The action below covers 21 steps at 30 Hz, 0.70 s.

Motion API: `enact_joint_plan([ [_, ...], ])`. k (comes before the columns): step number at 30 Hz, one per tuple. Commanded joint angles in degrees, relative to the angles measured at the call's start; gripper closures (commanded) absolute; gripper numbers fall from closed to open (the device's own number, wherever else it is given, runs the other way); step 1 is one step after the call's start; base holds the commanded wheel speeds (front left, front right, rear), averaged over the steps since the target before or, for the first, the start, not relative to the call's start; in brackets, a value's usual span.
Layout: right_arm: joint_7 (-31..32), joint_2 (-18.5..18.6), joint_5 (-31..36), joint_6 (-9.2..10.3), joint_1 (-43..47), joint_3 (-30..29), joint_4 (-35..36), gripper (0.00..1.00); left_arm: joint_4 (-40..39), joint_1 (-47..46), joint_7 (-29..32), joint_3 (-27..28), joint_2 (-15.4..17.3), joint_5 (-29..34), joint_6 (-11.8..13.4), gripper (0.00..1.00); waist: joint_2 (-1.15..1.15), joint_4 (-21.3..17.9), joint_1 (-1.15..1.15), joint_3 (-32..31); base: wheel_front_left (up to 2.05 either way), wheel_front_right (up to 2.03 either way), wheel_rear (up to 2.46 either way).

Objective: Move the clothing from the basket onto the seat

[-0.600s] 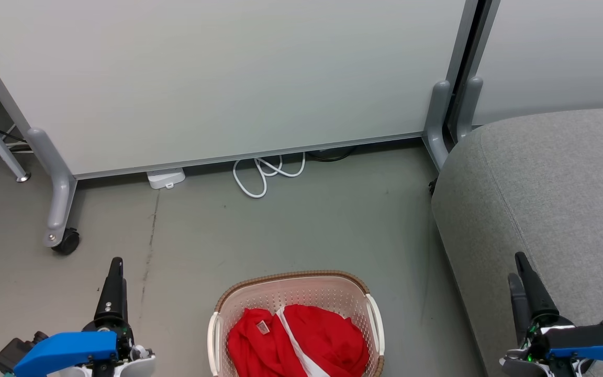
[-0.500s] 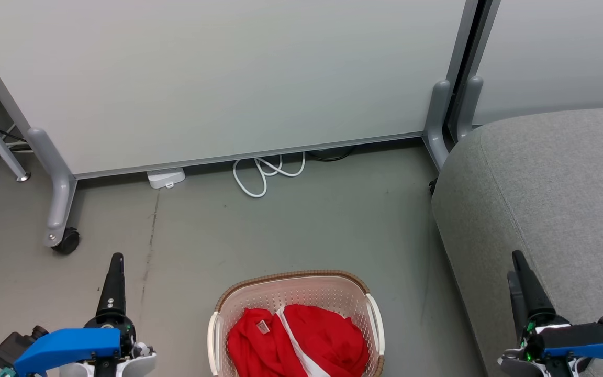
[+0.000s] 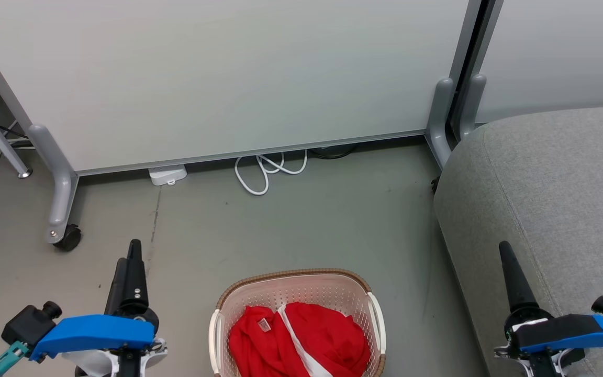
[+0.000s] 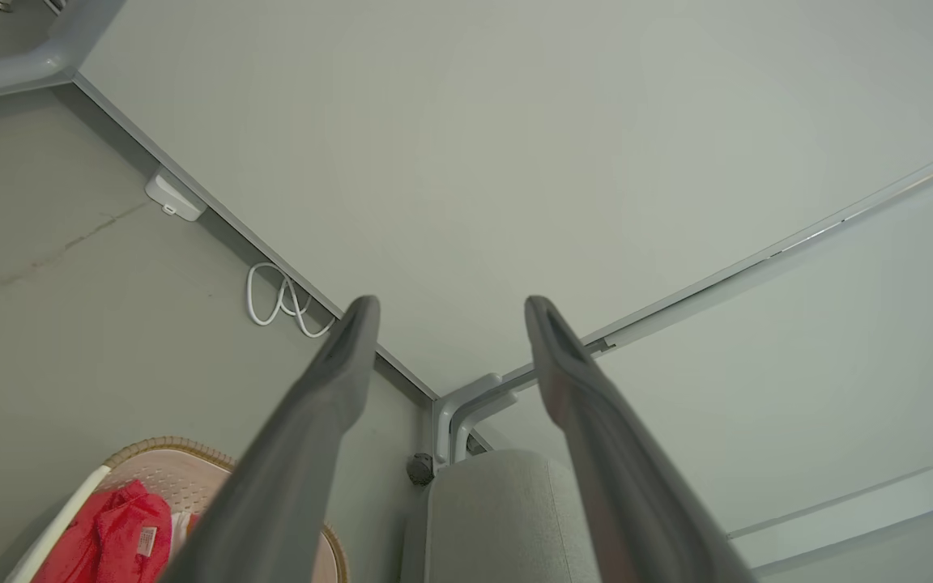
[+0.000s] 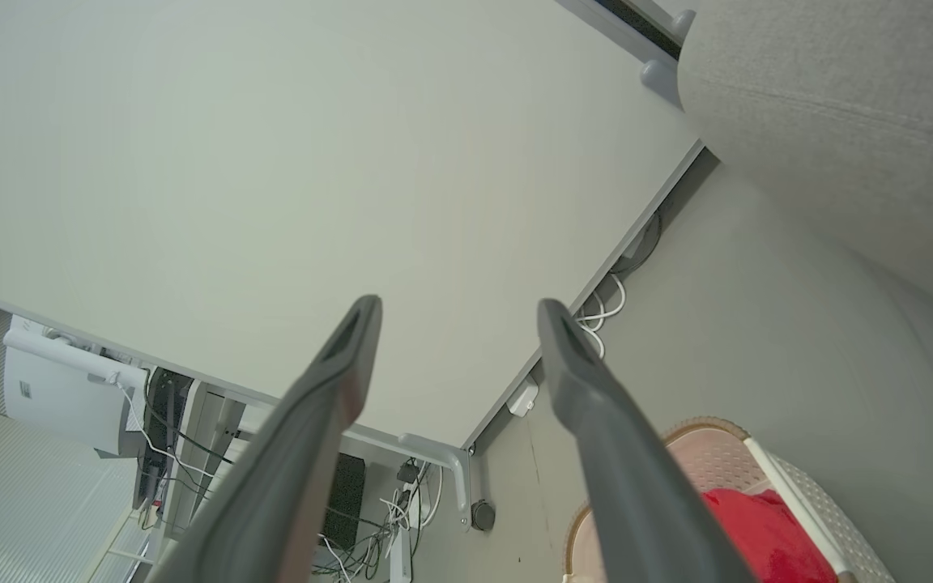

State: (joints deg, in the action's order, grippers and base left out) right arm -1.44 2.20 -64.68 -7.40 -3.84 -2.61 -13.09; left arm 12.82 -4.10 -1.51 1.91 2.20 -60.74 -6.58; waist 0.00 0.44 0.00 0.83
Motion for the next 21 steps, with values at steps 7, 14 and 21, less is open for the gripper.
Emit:
enact_joint_plan([
  [7,-1.79,0.46,8.9,-0.08,-1.68,0.96,1.16,0.0,-0.62,-1.97,-1.79,-1.96,0.65,9.7,0.79,0.0,0.0,0.13,0.0,0.1,0.0,0.0,0.0],
  [14,-3.15,0.51,15.77,-0.08,-1.7,2.12,0.04,0.0,-0.1,-2.19,-3.13,-3.81,1.24,16.51,1.56,0.0,0.0,0.25,0.0,0.11,0.0,0.0,0.0],
  [21,-4.44,0.56,21.34,-0.09,-1.75,2.95,-0.08,0.0,-0.13,-2.18,-4.4,-5.22,1.87,21.72,2.3,0.0,0.0,0.39,0.0,0.03,0.0,0.0,0.0],
])
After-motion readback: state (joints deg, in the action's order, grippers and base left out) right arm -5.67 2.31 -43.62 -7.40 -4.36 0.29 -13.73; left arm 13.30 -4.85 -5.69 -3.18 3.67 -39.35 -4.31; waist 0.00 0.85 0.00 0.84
